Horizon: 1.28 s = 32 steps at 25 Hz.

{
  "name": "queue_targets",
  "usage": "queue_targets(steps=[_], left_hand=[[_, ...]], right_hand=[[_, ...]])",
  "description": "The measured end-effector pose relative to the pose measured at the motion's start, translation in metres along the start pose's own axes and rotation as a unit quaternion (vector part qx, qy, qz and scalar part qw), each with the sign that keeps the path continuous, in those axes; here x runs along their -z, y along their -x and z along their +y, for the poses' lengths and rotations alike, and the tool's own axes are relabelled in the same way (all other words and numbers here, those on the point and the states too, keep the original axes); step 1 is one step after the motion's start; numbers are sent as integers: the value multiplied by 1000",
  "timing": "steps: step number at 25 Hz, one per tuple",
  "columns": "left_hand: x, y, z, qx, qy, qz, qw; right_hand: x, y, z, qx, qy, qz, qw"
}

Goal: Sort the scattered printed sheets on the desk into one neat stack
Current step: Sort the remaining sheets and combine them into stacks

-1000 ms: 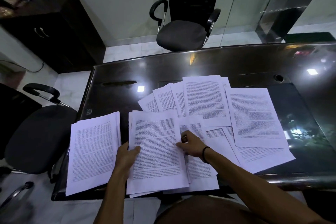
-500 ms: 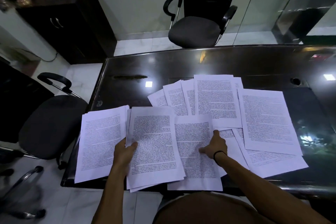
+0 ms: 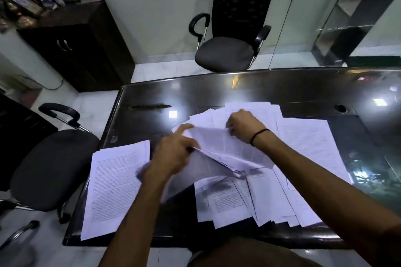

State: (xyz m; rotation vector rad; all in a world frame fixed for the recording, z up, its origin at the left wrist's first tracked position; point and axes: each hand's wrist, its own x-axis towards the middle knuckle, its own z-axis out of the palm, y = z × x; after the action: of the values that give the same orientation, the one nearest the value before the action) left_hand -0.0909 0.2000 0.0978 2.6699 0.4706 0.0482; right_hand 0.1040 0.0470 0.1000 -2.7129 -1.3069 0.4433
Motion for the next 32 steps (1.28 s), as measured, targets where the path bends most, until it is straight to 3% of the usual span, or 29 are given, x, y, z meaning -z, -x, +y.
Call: queue_targets(steps=[3,7,11,14,16,18,19,21,22,24,25,29,30,32], left_hand=[[-14,-19,46,-11,-94,-8,995],[-6,-11,12,64,-35,85,994],[-13,-17,11,-1,-20,57,998],[-23,-16,6,21,72,75,994],[-19,-15,-14,81,120,131,981],[-10,-15,-28,162,196,172,952],[-6,-15,-32,193,264,182,927],[-4,-19,-32,237,402,176,867],[-5,-21,-30,260,462,170,831],[-10,-21,-31,285,539,147,779],[-13,-21,-35,287,555,127,771],[-23,-21,-57,353,481,47,801],[-28,-23,-57,354,504,30,788],[-42,-27,-51,332,600,16,728]], right_hand=[[5,5,-47,127,27,-15,991],[14,13,-16,49,25,22,998],[7,15,-25,99,34,15,994],[0,8,-15,117,-75,48,989],[-2,3,9,31,-249,151,956],[-10,1,24,-107,-437,213,867],[-17,0,26,-145,-531,186,814],[-38,0,19,-157,-655,51,738],[-50,1,14,-129,-675,-4,726],[-67,5,3,-81,-664,-45,742],[-73,5,1,-67,-658,-44,748],[-84,-2,16,-32,-664,-41,746],[-86,-4,18,-29,-674,-49,737],[-91,-6,15,-37,-689,-71,720]])
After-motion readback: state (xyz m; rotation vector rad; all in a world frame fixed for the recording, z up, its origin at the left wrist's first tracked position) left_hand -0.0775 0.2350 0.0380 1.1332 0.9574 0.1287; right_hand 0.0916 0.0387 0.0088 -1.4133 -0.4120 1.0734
